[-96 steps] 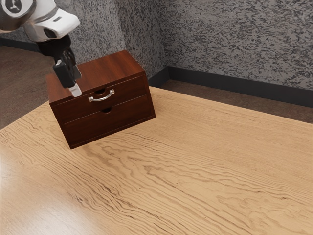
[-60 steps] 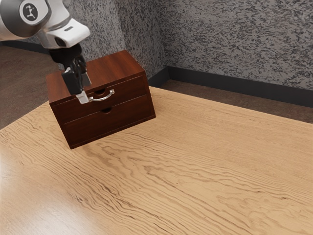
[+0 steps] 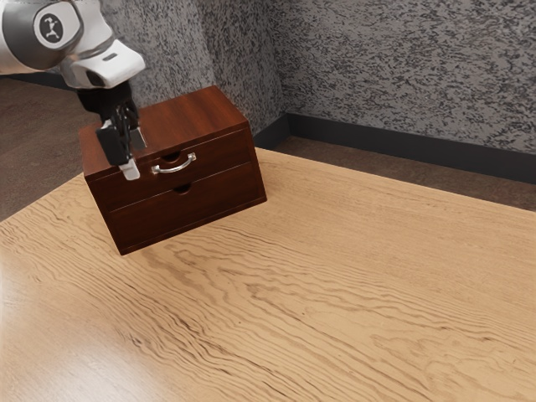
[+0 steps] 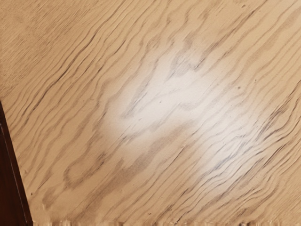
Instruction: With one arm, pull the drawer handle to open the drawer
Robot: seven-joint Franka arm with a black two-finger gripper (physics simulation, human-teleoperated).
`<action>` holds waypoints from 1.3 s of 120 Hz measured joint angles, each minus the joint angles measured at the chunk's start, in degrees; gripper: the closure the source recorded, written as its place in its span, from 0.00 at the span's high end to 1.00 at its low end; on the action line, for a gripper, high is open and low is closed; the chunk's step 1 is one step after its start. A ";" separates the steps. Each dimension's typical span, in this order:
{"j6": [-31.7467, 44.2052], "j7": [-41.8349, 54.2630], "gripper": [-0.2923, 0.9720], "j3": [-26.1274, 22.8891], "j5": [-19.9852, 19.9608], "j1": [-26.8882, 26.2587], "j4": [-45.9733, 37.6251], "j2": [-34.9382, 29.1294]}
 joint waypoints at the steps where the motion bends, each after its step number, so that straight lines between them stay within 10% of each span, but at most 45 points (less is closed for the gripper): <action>1: 0.01 0.00 0.77 0.14 0.11 0.02 0.00 0.03; 64: 6.03 3.94 0.77 6.05 8.02 -2.82 8.64 10.95; 86: 7.73 0.22 0.76 8.23 3.68 -4.82 6.97 11.26; 115: 11.53 -6.32 0.51 8.58 5.23 -5.10 10.85 16.30; 156: 15.51 -10.56 0.42 8.61 6.87 -4.36 12.77 21.20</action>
